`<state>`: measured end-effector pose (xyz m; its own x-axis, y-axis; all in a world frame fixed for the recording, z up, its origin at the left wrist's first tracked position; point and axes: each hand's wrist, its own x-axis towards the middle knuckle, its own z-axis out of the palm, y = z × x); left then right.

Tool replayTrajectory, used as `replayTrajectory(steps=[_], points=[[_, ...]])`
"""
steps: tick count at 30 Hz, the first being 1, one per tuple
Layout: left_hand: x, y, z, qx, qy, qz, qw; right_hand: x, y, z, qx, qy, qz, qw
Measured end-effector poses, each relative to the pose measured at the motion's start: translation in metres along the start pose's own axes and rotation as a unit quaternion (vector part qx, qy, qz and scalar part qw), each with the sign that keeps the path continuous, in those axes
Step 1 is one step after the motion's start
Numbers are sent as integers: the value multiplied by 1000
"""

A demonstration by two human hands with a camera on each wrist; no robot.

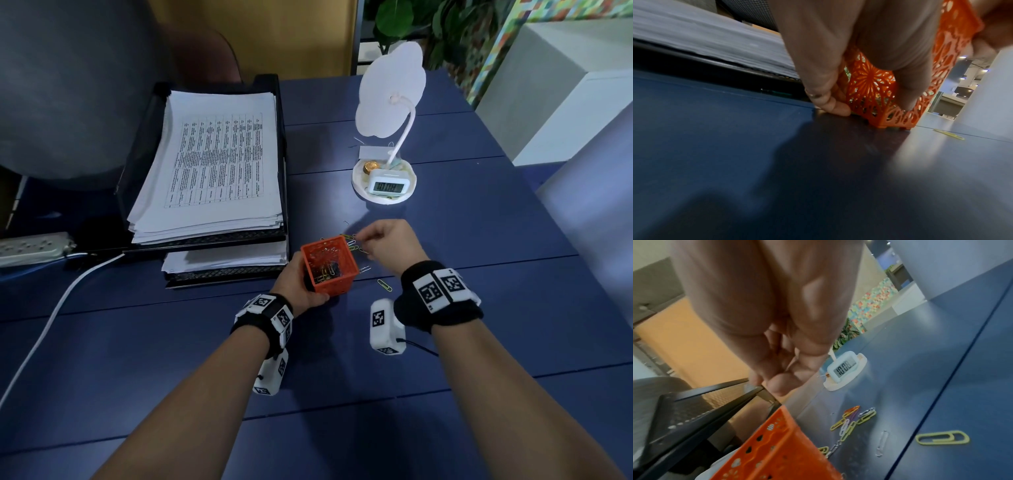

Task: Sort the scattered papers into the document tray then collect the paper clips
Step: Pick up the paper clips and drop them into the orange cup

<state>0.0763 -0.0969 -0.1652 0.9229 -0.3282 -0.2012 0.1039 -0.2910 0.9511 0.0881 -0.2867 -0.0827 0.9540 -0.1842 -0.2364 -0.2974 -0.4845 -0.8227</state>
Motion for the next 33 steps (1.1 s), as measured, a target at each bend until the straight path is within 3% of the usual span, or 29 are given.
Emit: replayTrajectory(steps=[3,5,10,14,16,19,21,23,25,28,33], points=[[1,-2,-2,13,-1,-9,1000,-1,33,1,-229,-11,40,973],[2,-5,-2,10,1,-12,1000,-7,53,8,-297,-27,85,951],[3,-6,-1,9,4,-16,1000,-10,69,20,-276,-6,137,951],[1,-6,-2,22,8,-18,1000,-14,63,18,-267,-30,145,952],[1,-4,-3,26,7,-23,999,-13,52,11,-237,-10,119,964],[1,-3,-3,26,3,-20,999,-12,18,1,-67,63,40,995],[1,-4,-1,18,7,-15,1000,-12,-5,-2,31,40,-3,999],[0,-5,-1,19,9,-10,1000,-9,-19,0,57,-25,-23,998],[0,-4,-1,35,13,-4,999,1,-19,2,33,-55,-26,998],[-2,-3,-2,47,12,2,999,25,1,7,-72,-6,-4,997],[-7,-10,-8,105,11,-6,994,49,28,26,-269,-17,30,962]])
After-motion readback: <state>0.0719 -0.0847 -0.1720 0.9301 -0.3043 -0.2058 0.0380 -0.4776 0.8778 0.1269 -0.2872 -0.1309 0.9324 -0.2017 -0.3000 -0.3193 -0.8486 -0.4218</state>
